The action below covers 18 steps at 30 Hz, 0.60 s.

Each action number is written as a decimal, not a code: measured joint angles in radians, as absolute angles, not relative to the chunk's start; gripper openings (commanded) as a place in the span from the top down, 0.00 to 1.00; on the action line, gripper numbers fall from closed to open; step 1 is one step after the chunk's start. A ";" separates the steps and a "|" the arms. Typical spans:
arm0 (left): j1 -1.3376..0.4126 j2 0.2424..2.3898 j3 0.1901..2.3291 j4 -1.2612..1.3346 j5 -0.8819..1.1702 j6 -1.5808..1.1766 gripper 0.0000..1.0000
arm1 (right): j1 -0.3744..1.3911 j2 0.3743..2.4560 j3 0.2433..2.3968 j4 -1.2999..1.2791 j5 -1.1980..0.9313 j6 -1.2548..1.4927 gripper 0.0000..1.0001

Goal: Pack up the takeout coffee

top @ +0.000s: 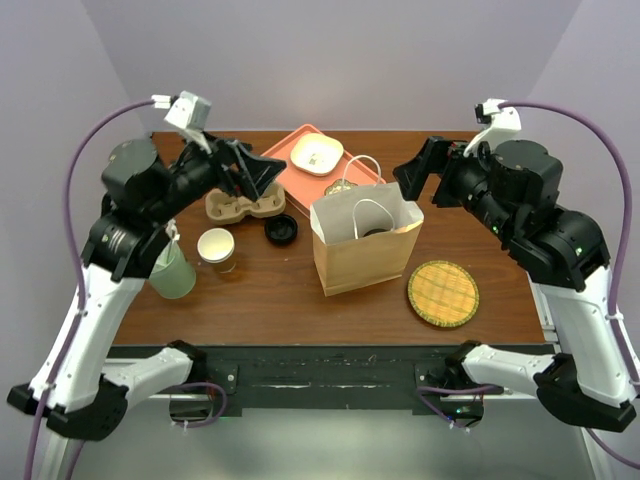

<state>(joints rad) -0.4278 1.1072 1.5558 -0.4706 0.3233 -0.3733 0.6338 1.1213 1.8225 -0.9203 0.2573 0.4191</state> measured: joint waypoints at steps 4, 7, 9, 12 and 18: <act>-0.428 0.995 1.438 -0.367 0.302 -0.383 0.00 | 0.634 1.136 1.817 -0.942 0.276 0.473 0.01; -0.428 0.977 1.408 -0.320 0.302 -0.402 0.00 | 0.634 1.119 1.781 -0.942 0.288 0.498 0.01; -0.428 0.979 1.392 -0.295 0.305 -0.411 0.00 | 0.634 1.107 1.760 -0.945 0.297 0.508 0.01; -0.428 0.987 1.346 -0.273 0.316 -0.439 0.00 | 0.634 1.103 1.754 -0.946 0.299 0.524 0.01; -0.428 0.983 1.282 -0.267 0.326 -0.479 0.00 | 0.634 1.098 1.743 -0.944 0.303 0.545 0.01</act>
